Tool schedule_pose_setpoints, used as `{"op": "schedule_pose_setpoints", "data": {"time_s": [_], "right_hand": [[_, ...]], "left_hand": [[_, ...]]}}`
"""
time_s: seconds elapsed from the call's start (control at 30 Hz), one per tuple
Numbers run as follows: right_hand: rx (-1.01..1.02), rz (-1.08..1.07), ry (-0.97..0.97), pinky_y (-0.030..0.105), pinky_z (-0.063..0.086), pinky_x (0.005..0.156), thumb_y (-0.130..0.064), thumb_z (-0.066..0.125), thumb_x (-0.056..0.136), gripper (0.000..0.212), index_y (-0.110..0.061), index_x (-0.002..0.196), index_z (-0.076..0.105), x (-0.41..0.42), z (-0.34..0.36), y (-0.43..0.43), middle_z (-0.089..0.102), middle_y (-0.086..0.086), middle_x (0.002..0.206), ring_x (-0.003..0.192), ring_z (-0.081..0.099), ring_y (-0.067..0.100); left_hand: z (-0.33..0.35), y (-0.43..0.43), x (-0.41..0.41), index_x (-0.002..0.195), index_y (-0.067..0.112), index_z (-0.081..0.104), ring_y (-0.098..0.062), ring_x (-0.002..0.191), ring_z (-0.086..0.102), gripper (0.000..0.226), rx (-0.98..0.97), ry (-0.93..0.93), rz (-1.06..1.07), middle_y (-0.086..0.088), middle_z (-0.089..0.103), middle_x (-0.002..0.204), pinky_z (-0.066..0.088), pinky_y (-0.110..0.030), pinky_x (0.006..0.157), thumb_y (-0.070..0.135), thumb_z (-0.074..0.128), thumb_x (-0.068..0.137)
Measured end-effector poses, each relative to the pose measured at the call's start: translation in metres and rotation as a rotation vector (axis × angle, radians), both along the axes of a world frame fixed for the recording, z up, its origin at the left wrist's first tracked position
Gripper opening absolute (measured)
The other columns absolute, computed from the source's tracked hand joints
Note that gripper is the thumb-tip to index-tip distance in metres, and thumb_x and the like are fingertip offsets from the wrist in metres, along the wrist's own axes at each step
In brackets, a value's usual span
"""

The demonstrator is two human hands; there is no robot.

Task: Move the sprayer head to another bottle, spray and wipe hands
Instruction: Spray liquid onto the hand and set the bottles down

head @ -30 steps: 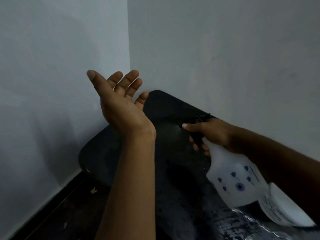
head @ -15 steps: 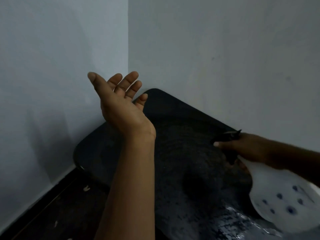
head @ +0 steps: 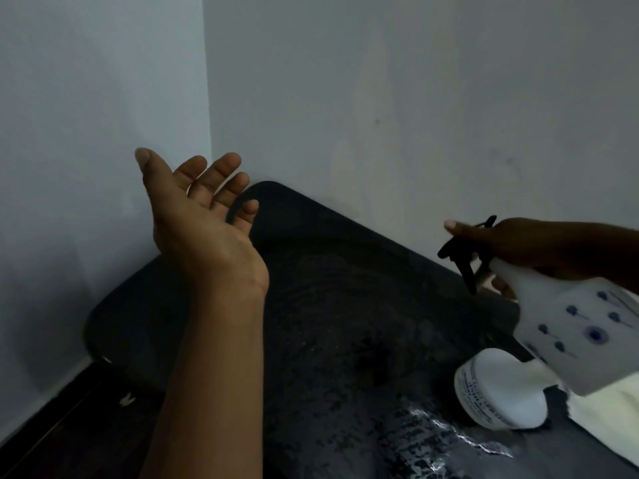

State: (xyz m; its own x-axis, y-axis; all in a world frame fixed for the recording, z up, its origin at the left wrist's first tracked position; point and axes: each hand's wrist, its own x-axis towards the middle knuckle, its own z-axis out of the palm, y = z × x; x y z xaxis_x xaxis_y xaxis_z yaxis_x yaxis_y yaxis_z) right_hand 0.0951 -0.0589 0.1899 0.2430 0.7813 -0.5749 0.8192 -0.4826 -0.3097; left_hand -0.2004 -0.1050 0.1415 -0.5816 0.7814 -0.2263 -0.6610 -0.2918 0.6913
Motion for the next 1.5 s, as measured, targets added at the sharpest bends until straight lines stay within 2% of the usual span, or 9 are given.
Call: {"op": "schedule_pose_setpoints", "data": {"time_s": [0.07, 0.2, 0.33, 0.53, 0.83, 0.97, 1.1, 1.4, 1.5], "right_hand": [[0.143, -0.045, 0.121, 0.028, 0.052, 0.049, -0.067, 0.051, 0.083, 0.062, -0.013, 0.109, 0.069, 0.008, 0.008, 0.003, 0.072, 0.021, 0.098, 0.048, 0.066, 0.021], [0.286, -0.071, 0.315, 0.034, 0.058, 0.054, -0.050, 0.058, 0.088, 0.037, -0.018, 0.100, 0.072, 0.015, 0.022, 0.010, 0.077, 0.012, 0.090, 0.069, 0.076, 0.023], [0.417, -0.075, 0.256, 0.037, 0.060, 0.067, -0.049, 0.073, 0.071, 0.047, -0.009, 0.096, 0.072, 0.014, 0.022, 0.021, 0.076, 0.011, 0.091, 0.084, 0.073, 0.024], [0.549, 0.016, 0.140, 0.046, 0.052, 0.096, -0.045, 0.075, 0.076, 0.032, -0.015, 0.086, 0.076, 0.007, 0.003, 0.041, 0.073, 0.015, 0.100, 0.100, 0.066, 0.030], [0.695, 0.058, 0.131, 0.034, 0.058, 0.077, -0.028, 0.077, 0.080, 0.027, -0.016, 0.104, 0.073, -0.019, -0.037, 0.101, 0.068, 0.002, 0.087, 0.073, 0.064, 0.014], [0.673, 0.098, 0.167, 0.035, 0.058, 0.079, -0.023, 0.075, 0.082, 0.024, -0.014, 0.104, 0.072, -0.036, -0.048, 0.121, 0.068, 0.004, 0.087, 0.073, 0.064, 0.015], [0.657, 0.116, 0.243, 0.034, 0.058, 0.083, -0.016, 0.074, 0.084, 0.017, -0.015, 0.100, 0.069, -0.045, -0.050, 0.131, 0.067, 0.007, 0.094, 0.086, 0.066, 0.021], [0.657, 0.175, 0.211, 0.030, 0.055, 0.078, -0.020, 0.073, 0.085, 0.039, -0.013, 0.121, 0.064, -0.050, -0.053, 0.134, 0.065, 0.013, 0.116, 0.093, 0.062, 0.022], [0.632, 0.192, 0.158, 0.034, 0.050, 0.091, -0.035, 0.074, 0.082, 0.062, -0.018, 0.136, 0.051, -0.043, -0.049, 0.124, 0.062, 0.010, 0.128, 0.106, 0.061, 0.023]], "left_hand": [[0.000, 0.000, 0.001, 0.103, 0.018, 0.063, -0.015, 0.085, 0.075, 0.050, -0.004, -0.016, -0.018, 0.000, 0.079, 0.091, 0.053, -0.031, 0.068, 0.059, 0.034, 0.096], [0.002, 0.001, 0.003, 0.107, 0.018, 0.064, -0.015, 0.085, 0.075, 0.058, -0.008, -0.042, -0.025, -0.001, 0.079, 0.091, 0.052, -0.031, 0.069, 0.063, 0.030, 0.095], [0.003, 0.000, 0.011, 0.109, 0.018, 0.064, -0.015, 0.087, 0.075, 0.060, -0.008, -0.037, -0.049, -0.001, 0.079, 0.092, 0.051, -0.030, 0.067, 0.065, 0.029, 0.094], [0.002, 0.000, 0.016, 0.106, 0.018, 0.064, -0.017, 0.089, 0.074, 0.060, 0.003, -0.025, -0.065, -0.002, 0.079, 0.091, 0.050, -0.031, 0.069, 0.064, 0.028, 0.095], [-0.003, 0.007, 0.010, 0.100, 0.020, 0.064, -0.016, 0.088, 0.074, 0.056, 0.018, 0.056, -0.040, -0.002, 0.079, 0.092, 0.048, -0.032, 0.069, 0.062, 0.028, 0.096], [-0.007, 0.010, 0.002, 0.101, 0.021, 0.064, -0.015, 0.087, 0.074, 0.055, 0.017, 0.070, -0.039, -0.001, 0.079, 0.094, 0.047, -0.032, 0.070, 0.062, 0.028, 0.096], [-0.009, 0.009, 0.011, 0.099, 0.020, 0.065, -0.016, 0.085, 0.073, 0.057, 0.012, 0.068, -0.057, -0.003, 0.079, 0.092, 0.048, -0.032, 0.067, 0.064, 0.030, 0.094], [-0.004, 0.004, 0.033, 0.096, 0.018, 0.064, -0.015, 0.080, 0.072, 0.057, 0.041, 0.050, -0.106, -0.004, 0.079, 0.089, 0.049, -0.028, 0.062, 0.062, 0.029, 0.095], [-0.003, 0.002, 0.038, 0.095, 0.017, 0.064, -0.015, 0.080, 0.072, 0.057, 0.057, 0.046, -0.123, -0.004, 0.078, 0.089, 0.049, -0.027, 0.061, 0.062, 0.029, 0.095]]}}
